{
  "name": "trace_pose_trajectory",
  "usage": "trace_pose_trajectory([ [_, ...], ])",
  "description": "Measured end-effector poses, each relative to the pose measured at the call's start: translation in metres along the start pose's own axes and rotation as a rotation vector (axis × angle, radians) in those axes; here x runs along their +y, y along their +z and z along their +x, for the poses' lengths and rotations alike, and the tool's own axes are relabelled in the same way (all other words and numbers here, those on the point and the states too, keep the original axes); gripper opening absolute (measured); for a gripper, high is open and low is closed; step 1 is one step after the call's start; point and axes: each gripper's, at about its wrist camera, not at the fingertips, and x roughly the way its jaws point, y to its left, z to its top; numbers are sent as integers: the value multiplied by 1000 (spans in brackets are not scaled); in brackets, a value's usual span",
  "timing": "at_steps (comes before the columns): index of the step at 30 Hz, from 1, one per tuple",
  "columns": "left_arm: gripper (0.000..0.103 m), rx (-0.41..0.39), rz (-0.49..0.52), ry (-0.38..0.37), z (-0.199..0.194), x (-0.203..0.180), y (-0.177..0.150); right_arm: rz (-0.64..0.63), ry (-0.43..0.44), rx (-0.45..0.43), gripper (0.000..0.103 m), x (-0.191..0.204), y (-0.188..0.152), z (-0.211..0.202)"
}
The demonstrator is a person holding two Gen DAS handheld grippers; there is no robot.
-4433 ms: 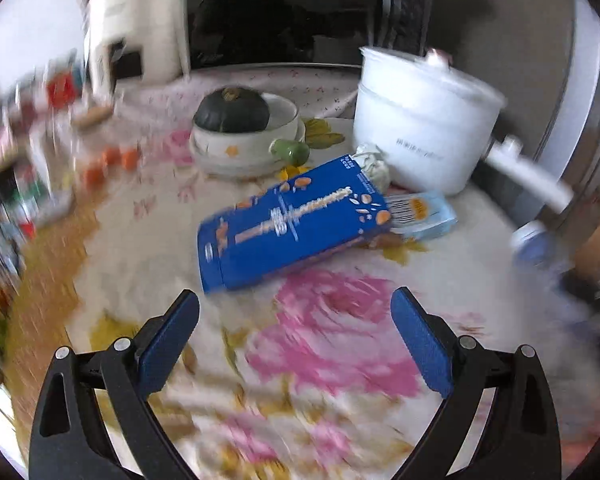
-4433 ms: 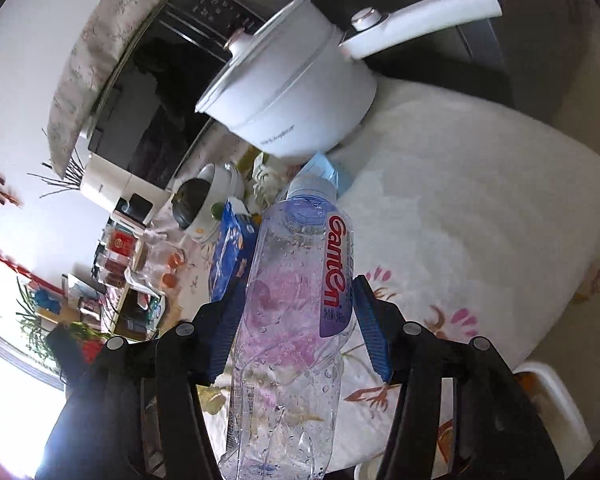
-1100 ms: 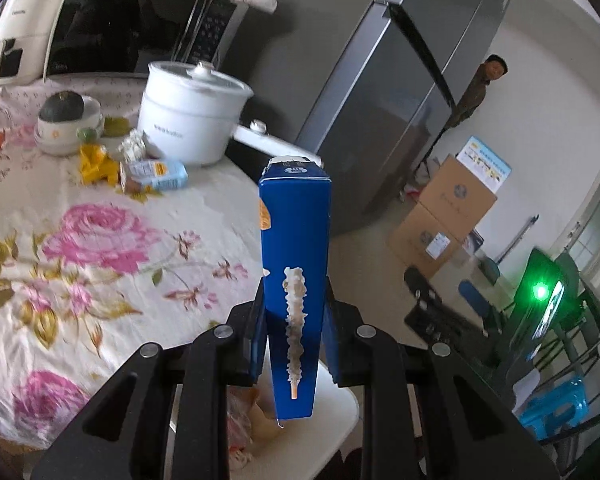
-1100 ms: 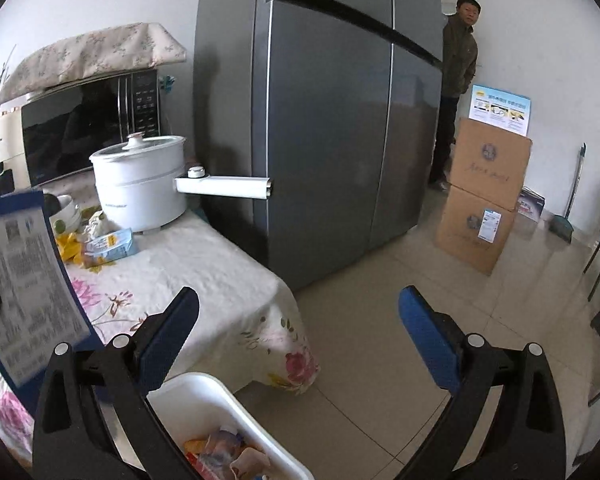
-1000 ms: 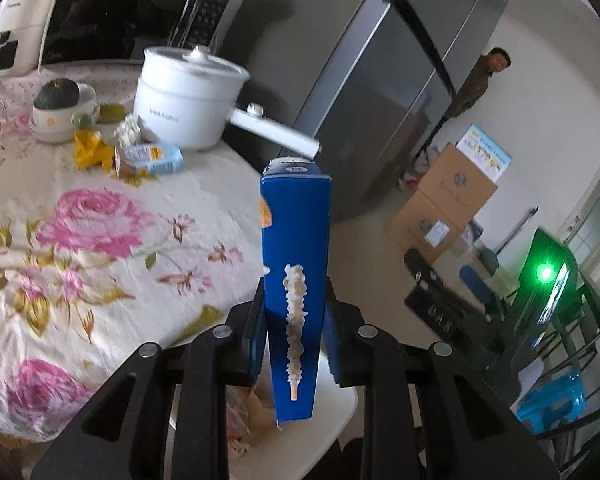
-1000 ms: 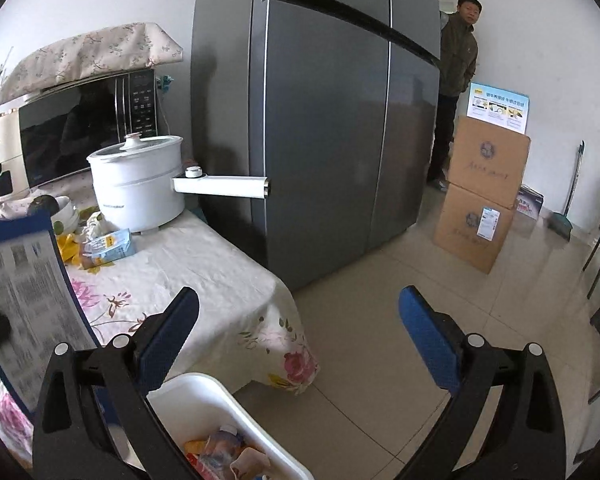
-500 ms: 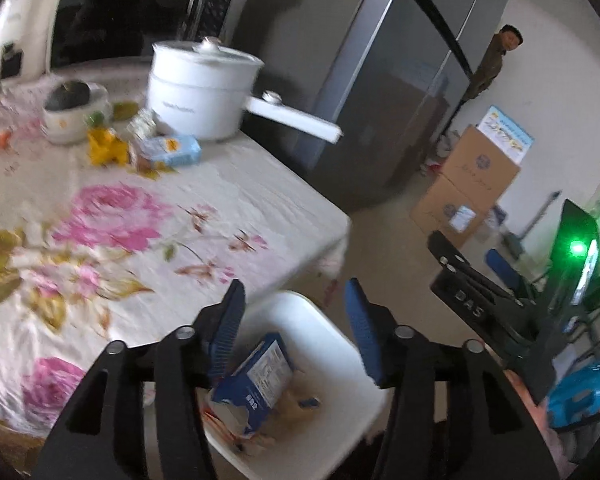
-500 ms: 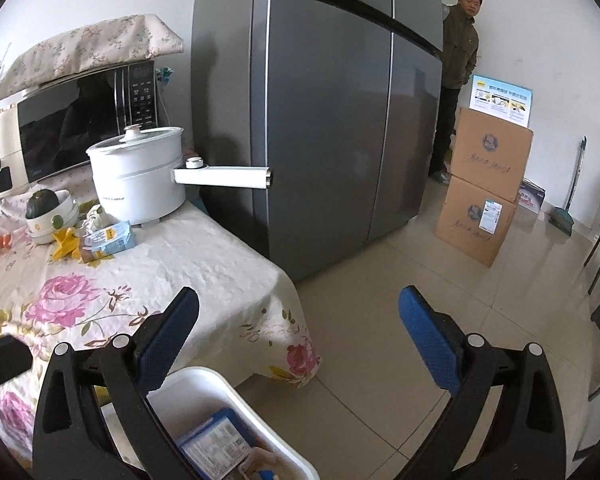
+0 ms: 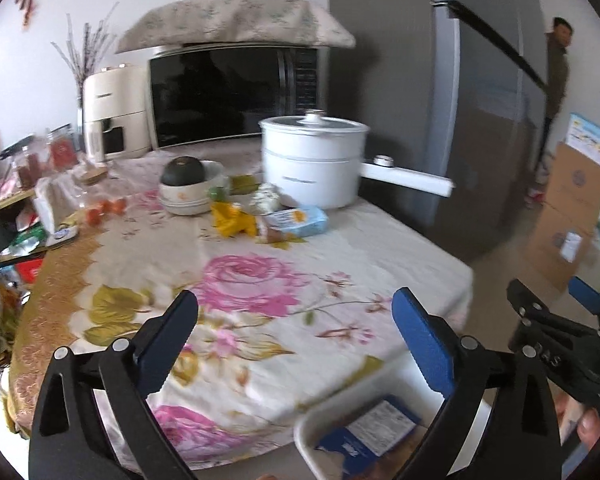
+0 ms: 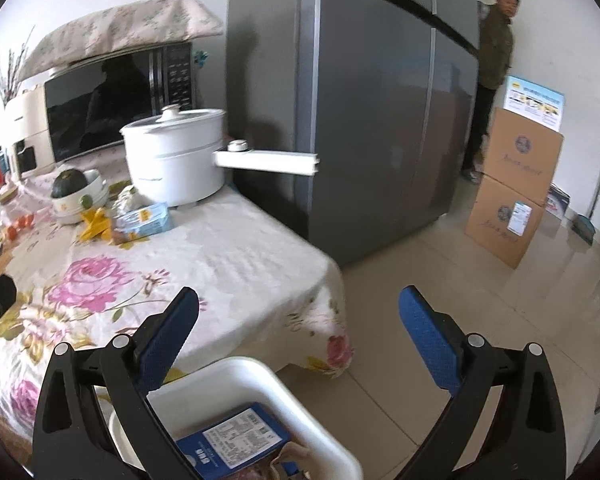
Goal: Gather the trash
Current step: 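Move both tools back over the table toward the yellow snack wrapper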
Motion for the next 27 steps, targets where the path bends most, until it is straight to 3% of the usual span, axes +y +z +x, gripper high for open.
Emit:
trace_pose_trajectory([
  [9, 95, 59, -63, 87, 23, 42, -4, -72, 61, 37, 96, 44, 3, 12],
  [13, 95, 87, -129, 126, 31, 66, -4, -131, 121, 61, 96, 74, 20, 25],
  [21, 95, 122, -299, 147, 39, 124, 0, -344, 259, 120, 96, 170, 75, 87],
  [27, 95, 141, -408, 123, 40, 159, 4, -255, 374, 231, 96, 229, 114, 153],
])
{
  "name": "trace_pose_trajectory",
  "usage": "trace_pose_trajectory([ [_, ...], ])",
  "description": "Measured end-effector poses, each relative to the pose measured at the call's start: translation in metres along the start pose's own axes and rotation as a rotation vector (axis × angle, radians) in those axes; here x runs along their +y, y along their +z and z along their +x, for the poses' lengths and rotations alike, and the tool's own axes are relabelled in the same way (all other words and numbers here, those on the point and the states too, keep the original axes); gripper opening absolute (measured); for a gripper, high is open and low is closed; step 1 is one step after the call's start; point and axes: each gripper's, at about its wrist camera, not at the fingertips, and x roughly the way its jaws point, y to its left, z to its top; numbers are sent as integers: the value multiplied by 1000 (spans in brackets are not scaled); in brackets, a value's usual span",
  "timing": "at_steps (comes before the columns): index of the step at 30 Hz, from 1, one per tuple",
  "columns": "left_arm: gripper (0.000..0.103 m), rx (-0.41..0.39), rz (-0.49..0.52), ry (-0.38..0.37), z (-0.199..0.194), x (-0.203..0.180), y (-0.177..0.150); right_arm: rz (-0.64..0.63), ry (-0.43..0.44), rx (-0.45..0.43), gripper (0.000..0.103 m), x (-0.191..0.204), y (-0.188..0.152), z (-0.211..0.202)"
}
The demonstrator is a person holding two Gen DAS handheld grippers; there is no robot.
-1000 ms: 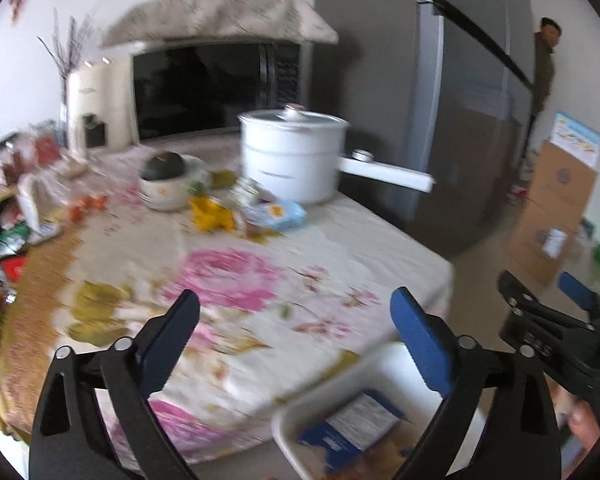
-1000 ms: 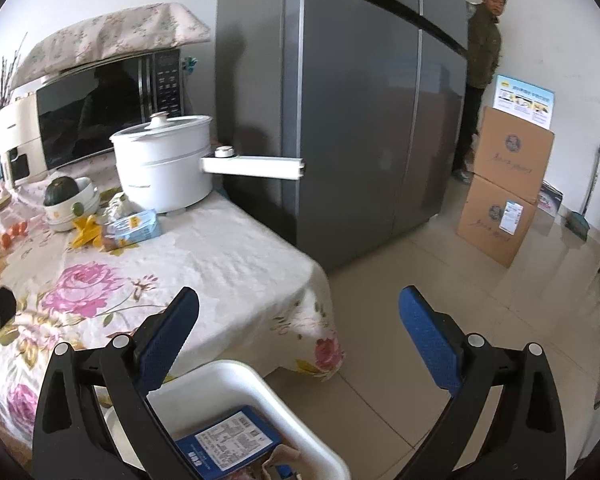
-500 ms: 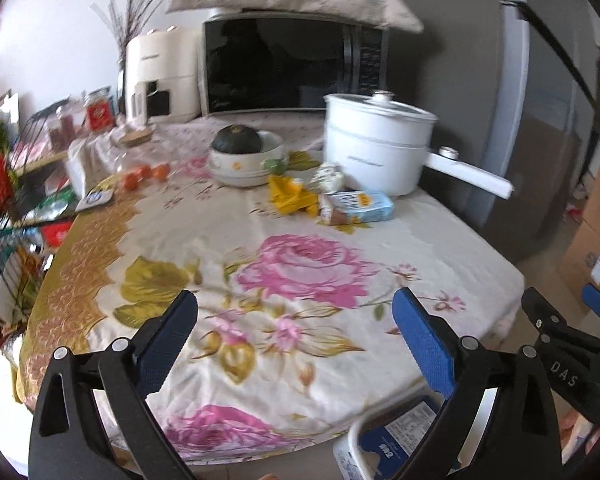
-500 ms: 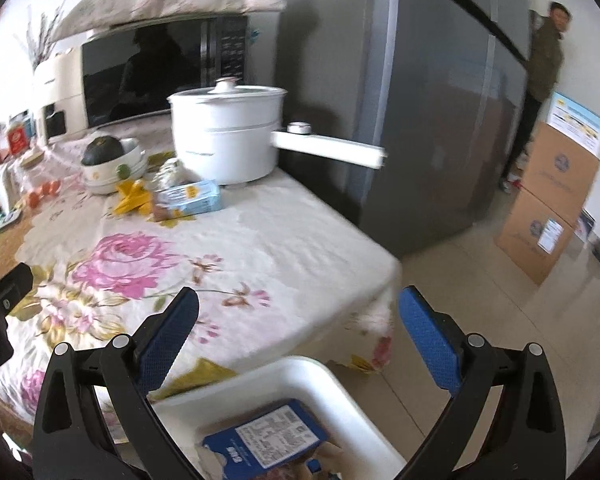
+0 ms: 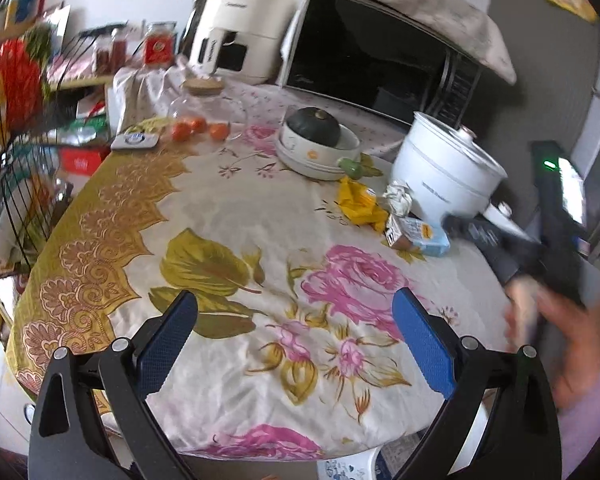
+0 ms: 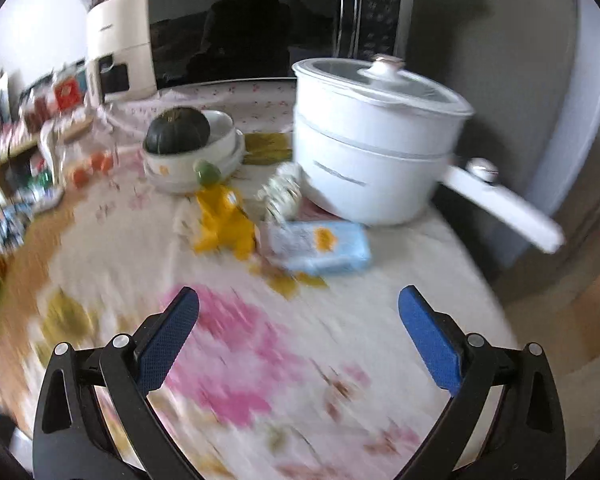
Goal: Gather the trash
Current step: 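Move both tools back over the table toward the yellow snack wrapper, then grasp the yellow snack wrapper with the right gripper and lift it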
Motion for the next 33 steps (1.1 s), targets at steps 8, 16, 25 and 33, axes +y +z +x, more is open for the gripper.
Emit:
trace_pose_trajectory([
  [8, 95, 36, -75, -57, 2, 18, 11, -75, 62, 108, 84, 50, 29, 78],
  [16, 95, 82, -94, -62, 10, 29, 8, -142, 52, 132, 72, 81, 46, 131],
  [25, 95, 100, -93, -48, 19, 33, 5, -229, 145, 99, 6, 88, 16, 128],
  [33, 95, 51, -72, -54, 7, 28, 8, -212, 184, 8, 6, 82, 2, 75],
])
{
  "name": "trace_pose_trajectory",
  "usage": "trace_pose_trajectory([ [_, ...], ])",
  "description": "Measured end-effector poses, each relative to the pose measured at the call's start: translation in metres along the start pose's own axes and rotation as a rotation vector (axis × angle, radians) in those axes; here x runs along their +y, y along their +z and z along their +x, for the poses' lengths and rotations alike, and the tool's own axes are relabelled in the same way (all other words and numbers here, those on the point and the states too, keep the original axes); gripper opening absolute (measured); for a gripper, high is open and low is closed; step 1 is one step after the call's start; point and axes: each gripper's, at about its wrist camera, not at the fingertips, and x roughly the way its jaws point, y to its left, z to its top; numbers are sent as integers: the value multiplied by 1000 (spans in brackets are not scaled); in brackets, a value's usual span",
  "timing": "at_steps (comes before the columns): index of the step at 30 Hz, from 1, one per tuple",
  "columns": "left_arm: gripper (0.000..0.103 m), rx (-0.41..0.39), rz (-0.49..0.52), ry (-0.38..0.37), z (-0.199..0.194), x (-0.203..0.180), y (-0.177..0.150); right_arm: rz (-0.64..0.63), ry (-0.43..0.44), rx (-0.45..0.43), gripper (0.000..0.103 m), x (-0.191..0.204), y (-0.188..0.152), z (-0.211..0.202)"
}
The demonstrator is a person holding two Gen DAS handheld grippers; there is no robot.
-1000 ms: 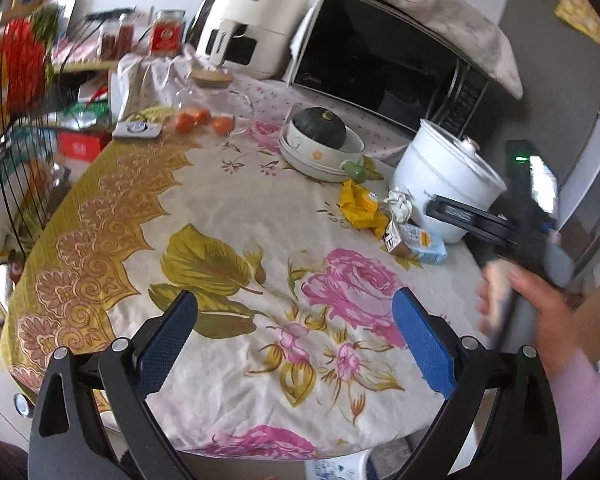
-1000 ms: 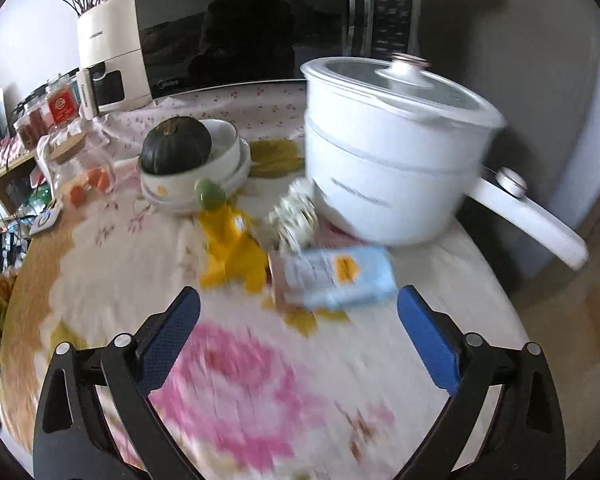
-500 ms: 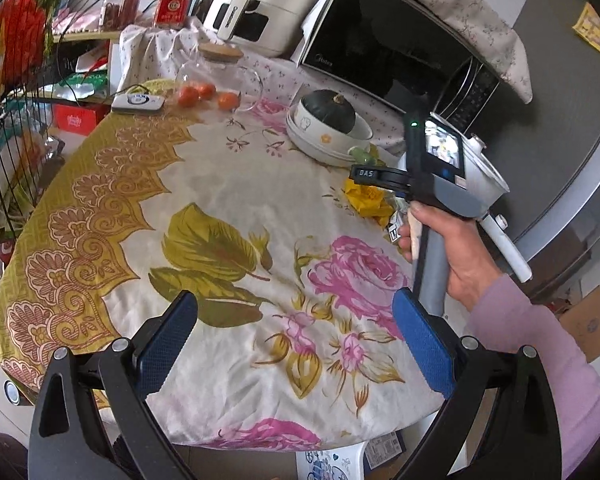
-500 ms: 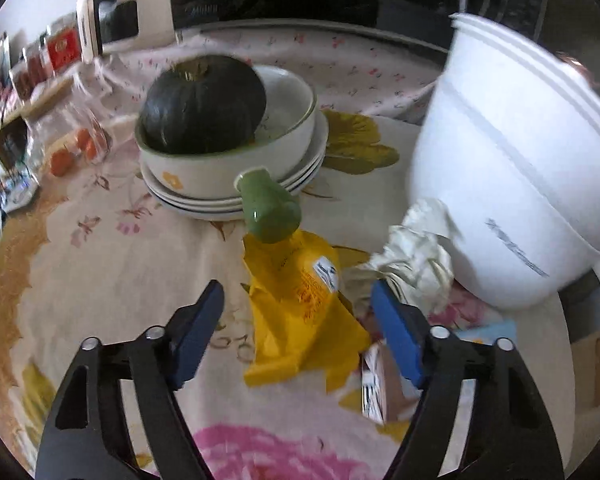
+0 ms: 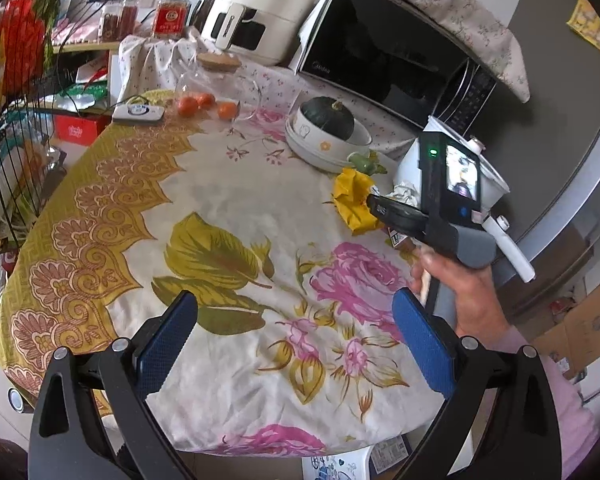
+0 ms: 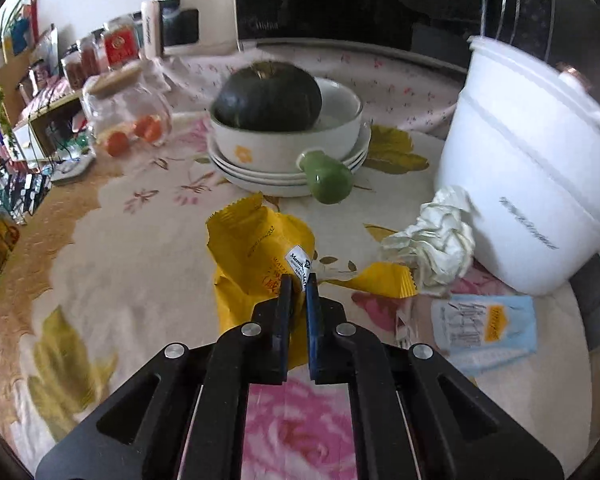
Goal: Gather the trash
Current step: 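Grasp the yellow snack wrapper with the right gripper and lift it, then grasp the light-blue milk carton with the left gripper while the right gripper holds the wrapper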
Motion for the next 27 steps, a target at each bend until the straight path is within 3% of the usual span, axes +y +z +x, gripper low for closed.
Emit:
trace_pose_trajectory([
  [11, 95, -44, 24, -16, -13, -15, 0, -9, -68, -113, 6, -16, -19, -95],
  [17, 95, -43, 48, -33, -8, -30, -1, 33, -94, -154, 6, -38, -55, -151],
  [23, 95, 8, 82, -75, 22, -58, 5, 155, -84, -193, 6, -66, -102, -198],
  [27, 95, 70, 168, -118, 61, -90, 13, 253, -100, -225, 6, -91, -130, -216],
])
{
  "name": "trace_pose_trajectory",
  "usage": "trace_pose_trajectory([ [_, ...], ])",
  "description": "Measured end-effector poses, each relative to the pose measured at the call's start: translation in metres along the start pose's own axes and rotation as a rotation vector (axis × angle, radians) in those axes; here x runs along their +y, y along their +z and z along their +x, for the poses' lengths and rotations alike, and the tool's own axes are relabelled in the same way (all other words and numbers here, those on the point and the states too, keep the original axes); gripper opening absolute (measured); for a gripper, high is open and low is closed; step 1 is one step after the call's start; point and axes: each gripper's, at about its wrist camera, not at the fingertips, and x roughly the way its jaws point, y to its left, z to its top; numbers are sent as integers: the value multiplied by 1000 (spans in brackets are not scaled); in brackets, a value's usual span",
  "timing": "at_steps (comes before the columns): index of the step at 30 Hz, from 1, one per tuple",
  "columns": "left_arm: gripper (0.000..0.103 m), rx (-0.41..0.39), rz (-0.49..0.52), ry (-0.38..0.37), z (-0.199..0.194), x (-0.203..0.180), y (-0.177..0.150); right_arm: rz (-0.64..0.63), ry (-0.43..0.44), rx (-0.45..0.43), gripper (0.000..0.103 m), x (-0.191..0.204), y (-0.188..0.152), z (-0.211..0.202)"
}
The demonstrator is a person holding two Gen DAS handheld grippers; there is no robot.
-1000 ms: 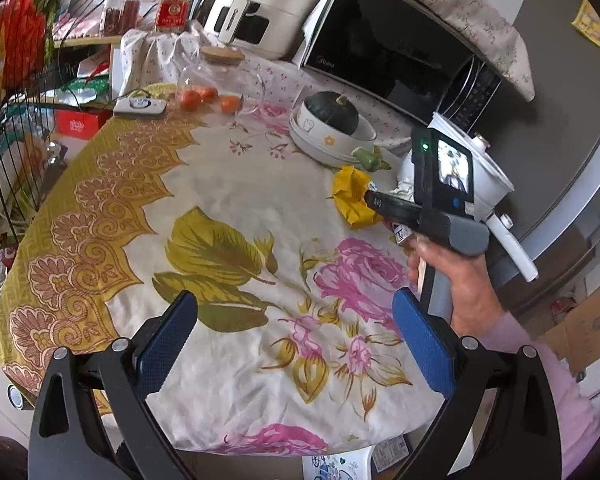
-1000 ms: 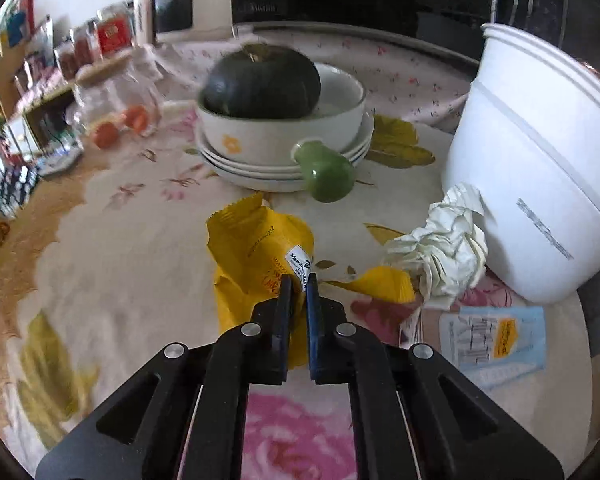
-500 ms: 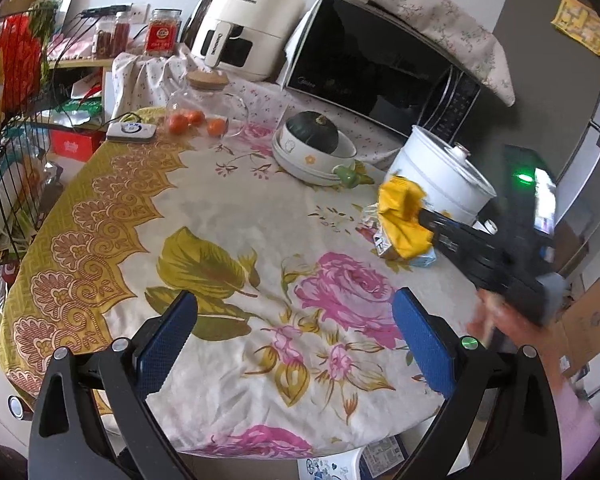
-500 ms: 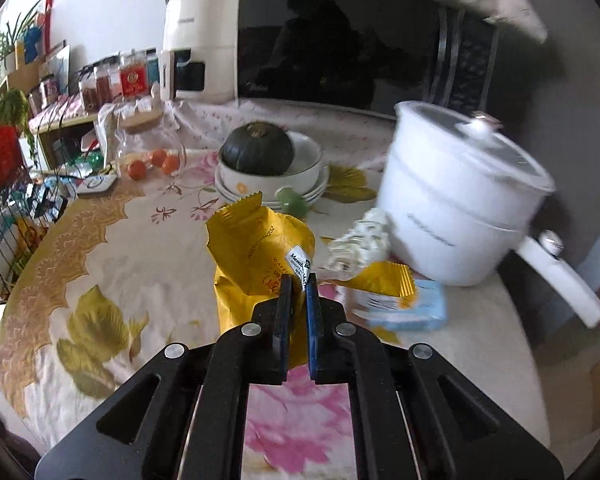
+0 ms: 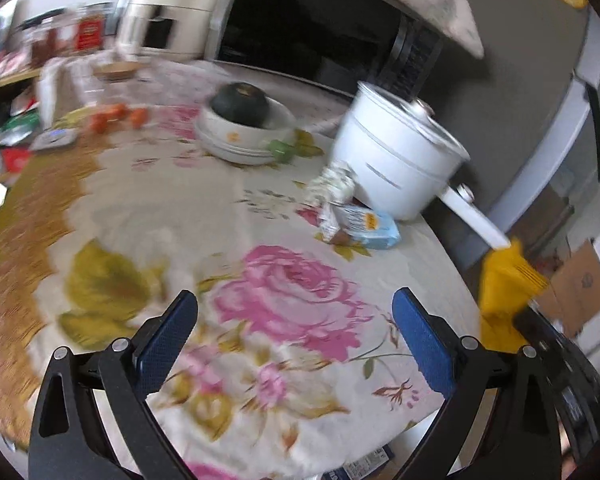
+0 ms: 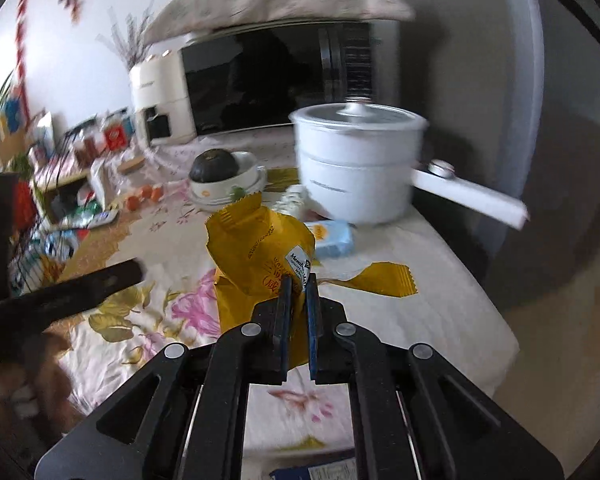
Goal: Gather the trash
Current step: 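Grasp the light-blue milk carton with the left gripper while the right gripper holds the wrapper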
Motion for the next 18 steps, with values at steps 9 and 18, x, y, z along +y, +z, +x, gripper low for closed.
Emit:
trace_pose_trajectory([
  [9, 95, 121, 320, -15, 103, -63, 28, 126, -11, 3, 6, -44, -9, -8],
  [18, 95, 195, 679, -21, 193, -132, 50, 197, -39, 9, 6, -73, -7, -13],
])
